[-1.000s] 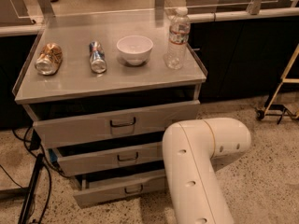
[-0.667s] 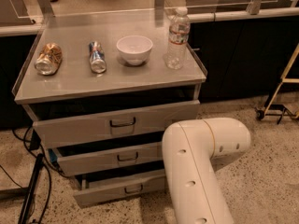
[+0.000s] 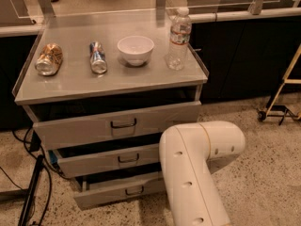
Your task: Close bottom drawer
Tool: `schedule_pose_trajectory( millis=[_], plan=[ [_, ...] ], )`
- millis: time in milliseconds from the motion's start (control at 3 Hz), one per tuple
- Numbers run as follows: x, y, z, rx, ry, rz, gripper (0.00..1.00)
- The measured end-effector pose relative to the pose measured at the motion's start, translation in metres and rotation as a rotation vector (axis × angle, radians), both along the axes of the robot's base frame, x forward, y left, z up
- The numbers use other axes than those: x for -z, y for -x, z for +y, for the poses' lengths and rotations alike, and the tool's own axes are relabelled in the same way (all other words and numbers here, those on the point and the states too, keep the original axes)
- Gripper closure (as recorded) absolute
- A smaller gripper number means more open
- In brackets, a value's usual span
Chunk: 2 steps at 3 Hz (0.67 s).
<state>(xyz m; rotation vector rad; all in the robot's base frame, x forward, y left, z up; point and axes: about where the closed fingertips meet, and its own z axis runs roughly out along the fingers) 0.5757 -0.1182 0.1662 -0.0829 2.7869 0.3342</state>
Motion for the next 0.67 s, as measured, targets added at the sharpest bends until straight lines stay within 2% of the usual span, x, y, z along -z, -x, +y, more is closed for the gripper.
schedule_pose_trajectory(
  millis=[667],
  plan=[
    [0.000,-0.023,-0.003,0.026,0.011,-0.045,1.00]
  ],
)
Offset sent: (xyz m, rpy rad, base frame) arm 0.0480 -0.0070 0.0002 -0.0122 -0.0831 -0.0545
